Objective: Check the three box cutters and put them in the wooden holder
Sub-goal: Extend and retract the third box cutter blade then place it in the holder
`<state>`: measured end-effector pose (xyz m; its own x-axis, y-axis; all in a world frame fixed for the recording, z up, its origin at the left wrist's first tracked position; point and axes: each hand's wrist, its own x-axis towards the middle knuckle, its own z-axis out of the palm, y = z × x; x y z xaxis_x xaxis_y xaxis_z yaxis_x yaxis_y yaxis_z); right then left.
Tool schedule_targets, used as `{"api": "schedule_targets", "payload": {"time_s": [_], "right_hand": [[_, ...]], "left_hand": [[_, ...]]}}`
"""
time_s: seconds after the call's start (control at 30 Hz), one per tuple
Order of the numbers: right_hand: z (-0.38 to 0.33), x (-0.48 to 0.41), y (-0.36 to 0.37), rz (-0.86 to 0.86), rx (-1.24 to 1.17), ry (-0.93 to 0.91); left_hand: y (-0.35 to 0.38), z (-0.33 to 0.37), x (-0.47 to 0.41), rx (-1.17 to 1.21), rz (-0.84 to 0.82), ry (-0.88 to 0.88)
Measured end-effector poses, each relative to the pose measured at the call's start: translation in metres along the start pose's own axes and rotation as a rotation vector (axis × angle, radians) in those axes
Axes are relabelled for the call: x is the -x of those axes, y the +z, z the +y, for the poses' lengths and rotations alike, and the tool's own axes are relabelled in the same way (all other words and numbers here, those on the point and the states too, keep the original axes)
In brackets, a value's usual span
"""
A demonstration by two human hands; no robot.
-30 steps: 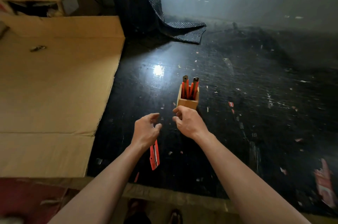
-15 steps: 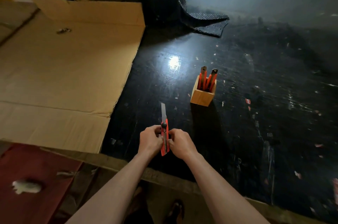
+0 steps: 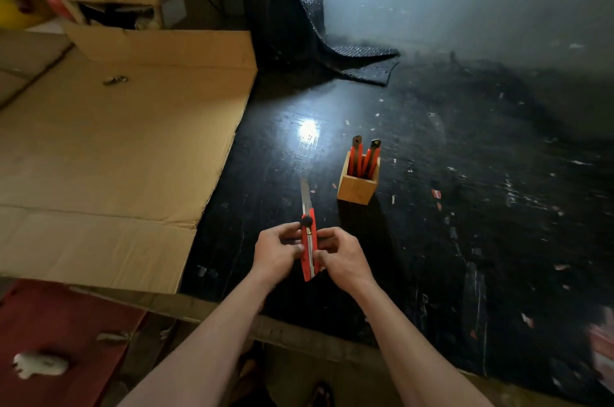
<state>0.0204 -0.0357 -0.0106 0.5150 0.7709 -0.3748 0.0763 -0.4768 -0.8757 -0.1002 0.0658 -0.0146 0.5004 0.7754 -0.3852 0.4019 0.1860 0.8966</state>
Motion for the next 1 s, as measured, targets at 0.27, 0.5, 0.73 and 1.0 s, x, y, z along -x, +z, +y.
{"api": "schedule_targets", "payload": {"time_s": [0.27,0.5,0.73,1.0], "right_hand": [[-0.047,0.009,-0.061,0.11,-0.192,-0.167],[-0.089,0.024,-0.101,0.186,-0.185,-0.326],[-0.136,0.03,-0.13,0.361,0.029,-0.48],[-0.132,0.041,-0.13,0.328,0.09,-0.489]], "left_hand": [[0.01,0.086,-0.005,0.194,-0.257,0.086],[0.015,0.154,0.001,0.21,-0.366,0.21],[0.023,0.188,0.019,0.229,-0.438,0.297],[0.023,0.202,0.025,0.27,-0.399,0.299]]}}
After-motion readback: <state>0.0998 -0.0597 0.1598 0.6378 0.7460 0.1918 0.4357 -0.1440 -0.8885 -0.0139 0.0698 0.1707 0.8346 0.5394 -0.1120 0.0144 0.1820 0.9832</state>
